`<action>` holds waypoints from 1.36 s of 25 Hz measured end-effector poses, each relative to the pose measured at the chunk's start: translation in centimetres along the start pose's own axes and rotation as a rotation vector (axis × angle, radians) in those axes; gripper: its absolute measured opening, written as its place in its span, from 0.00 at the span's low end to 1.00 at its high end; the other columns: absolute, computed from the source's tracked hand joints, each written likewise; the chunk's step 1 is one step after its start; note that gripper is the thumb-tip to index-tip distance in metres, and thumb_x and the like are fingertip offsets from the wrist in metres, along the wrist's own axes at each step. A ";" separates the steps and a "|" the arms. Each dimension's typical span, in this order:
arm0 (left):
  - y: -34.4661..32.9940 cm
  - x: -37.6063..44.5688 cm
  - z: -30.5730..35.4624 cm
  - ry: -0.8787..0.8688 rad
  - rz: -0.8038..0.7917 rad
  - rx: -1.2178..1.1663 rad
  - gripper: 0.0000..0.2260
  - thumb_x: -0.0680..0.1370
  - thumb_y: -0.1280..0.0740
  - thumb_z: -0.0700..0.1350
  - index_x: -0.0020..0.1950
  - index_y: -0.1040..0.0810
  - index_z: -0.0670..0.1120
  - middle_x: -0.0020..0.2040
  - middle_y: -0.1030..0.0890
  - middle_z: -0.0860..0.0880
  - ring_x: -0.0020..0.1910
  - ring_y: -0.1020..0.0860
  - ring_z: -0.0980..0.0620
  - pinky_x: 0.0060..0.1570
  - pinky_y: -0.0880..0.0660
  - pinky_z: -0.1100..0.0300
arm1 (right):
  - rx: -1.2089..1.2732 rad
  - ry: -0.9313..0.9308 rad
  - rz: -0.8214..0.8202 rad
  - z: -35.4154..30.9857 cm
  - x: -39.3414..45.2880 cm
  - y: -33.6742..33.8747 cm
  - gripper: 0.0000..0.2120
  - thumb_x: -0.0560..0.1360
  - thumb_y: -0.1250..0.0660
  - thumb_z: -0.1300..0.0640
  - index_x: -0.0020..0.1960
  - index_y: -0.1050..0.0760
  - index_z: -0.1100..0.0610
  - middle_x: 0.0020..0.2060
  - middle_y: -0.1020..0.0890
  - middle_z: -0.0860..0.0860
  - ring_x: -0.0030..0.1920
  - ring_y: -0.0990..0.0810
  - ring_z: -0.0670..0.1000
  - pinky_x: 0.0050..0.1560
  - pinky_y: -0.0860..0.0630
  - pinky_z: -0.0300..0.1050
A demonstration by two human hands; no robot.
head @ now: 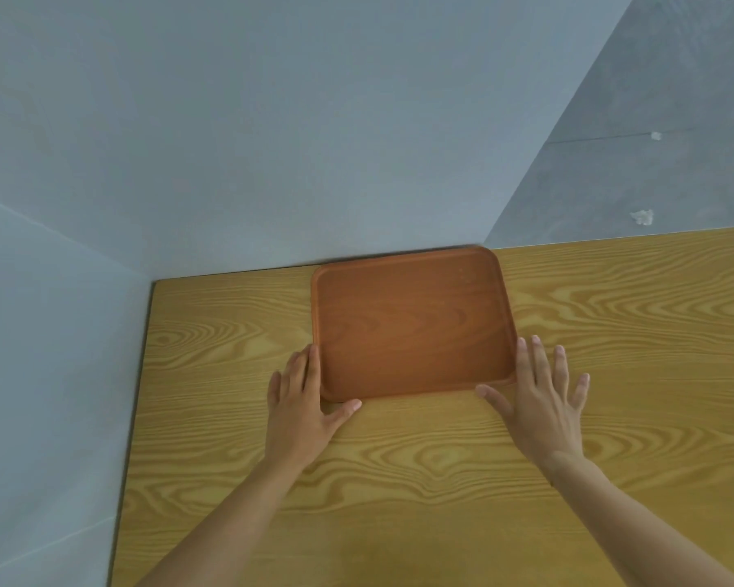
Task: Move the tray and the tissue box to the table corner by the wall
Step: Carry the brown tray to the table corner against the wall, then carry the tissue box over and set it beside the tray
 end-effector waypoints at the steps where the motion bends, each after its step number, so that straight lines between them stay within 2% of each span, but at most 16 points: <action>1: 0.0 0.3 0.1 0.005 -0.006 -0.005 0.48 0.72 0.50 0.77 0.81 0.58 0.48 0.81 0.46 0.45 0.80 0.51 0.49 0.77 0.55 0.46 | 0.008 -0.006 -0.003 0.0 0.2 0.1 0.46 0.74 0.50 0.28 0.81 0.57 0.55 0.81 0.52 0.53 0.79 0.61 0.59 0.74 0.55 0.72; 7: 0.5 0.9 0.2 0.034 -0.070 -0.006 0.50 0.71 0.51 0.78 0.81 0.61 0.48 0.82 0.51 0.46 0.80 0.54 0.49 0.77 0.55 0.45 | 0.045 -0.035 -0.009 -0.1 0.6 0.2 0.46 0.73 0.51 0.26 0.81 0.57 0.52 0.81 0.50 0.52 0.80 0.59 0.58 0.74 0.56 0.70; 10: 0.9 1.2 0.7 0.083 -0.144 0.008 0.50 0.71 0.46 0.76 0.80 0.63 0.48 0.82 0.53 0.48 0.80 0.56 0.49 0.77 0.54 0.43 | 0.088 -0.054 -0.031 -0.2 0.7 0.7 0.47 0.73 0.46 0.27 0.80 0.56 0.52 0.81 0.49 0.52 0.80 0.55 0.57 0.75 0.52 0.68; 14: 2.6 1.1 2.0 0.203 -0.188 -0.043 0.48 0.73 0.35 0.68 0.81 0.56 0.47 0.82 0.50 0.47 0.80 0.51 0.47 0.76 0.49 0.40 | 0.122 -0.048 -0.075 -0.6 0.6 2.2 0.45 0.74 0.40 0.31 0.80 0.55 0.53 0.81 0.49 0.54 0.80 0.52 0.58 0.75 0.45 0.65; 18: 4.4 -0.7 4.0 0.257 -0.229 -0.120 0.45 0.73 0.33 0.67 0.81 0.50 0.50 0.81 0.44 0.45 0.79 0.44 0.45 0.74 0.43 0.39 | 0.085 0.027 -0.069 -1.1 -0.8 4.1 0.38 0.77 0.41 0.34 0.79 0.46 0.51 0.80 0.47 0.54 0.79 0.50 0.57 0.75 0.44 0.65; 22: 5.7 -3.4 5.3 0.203 -0.322 -0.124 0.40 0.74 0.36 0.68 0.80 0.42 0.50 0.80 0.41 0.46 0.78 0.41 0.46 0.74 0.41 0.45 | 0.011 0.195 -0.139 -2.4 -3.7 6.0 0.30 0.79 0.42 0.36 0.76 0.37 0.50 0.77 0.35 0.51 0.77 0.40 0.55 0.73 0.39 0.60; 25: 7.1 -5.3 6.6 0.103 -0.393 -0.175 0.36 0.75 0.35 0.67 0.77 0.35 0.50 0.78 0.36 0.48 0.75 0.36 0.47 0.72 0.37 0.50 | -0.036 0.305 -0.162 -3.2 -7.3 7.6 0.26 0.80 0.43 0.37 0.73 0.32 0.49 0.71 0.26 0.49 0.70 0.30 0.54 0.67 0.31 0.54; 28: 8.5 -7.1 8.6 -0.058 -0.417 -0.148 0.33 0.74 0.36 0.69 0.74 0.31 0.52 0.77 0.34 0.50 0.74 0.35 0.50 0.72 0.36 0.50 | -0.058 0.344 -0.153 -3.3 -11.1 8.9 0.24 0.80 0.43 0.37 0.71 0.31 0.47 0.68 0.24 0.48 0.67 0.28 0.53 0.64 0.29 0.53; 31: 9.8 -9.4 10.9 -0.225 -0.406 -0.130 0.32 0.73 0.37 0.70 0.73 0.30 0.54 0.75 0.33 0.53 0.73 0.34 0.52 0.70 0.35 0.53 | -0.057 0.336 -0.073 -2.8 -15.4 10.1 0.23 0.80 0.43 0.38 0.72 0.31 0.46 0.68 0.24 0.47 0.68 0.28 0.53 0.65 0.30 0.53; 34: 10.7 -12.1 13.6 -0.409 -0.376 -0.058 0.29 0.75 0.37 0.68 0.71 0.28 0.54 0.73 0.30 0.54 0.72 0.33 0.52 0.70 0.34 0.50 | -0.056 0.290 0.004 -1.2 -19.8 11.0 0.23 0.80 0.43 0.38 0.71 0.31 0.45 0.68 0.24 0.46 0.68 0.28 0.52 0.65 0.31 0.52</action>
Point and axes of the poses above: each hand's wrist, its own x-axis towards the middle knuckle, its own y-axis out of the back of the hand, z = x × y, the point moved 5 cm from there along x, towards the middle knuckle
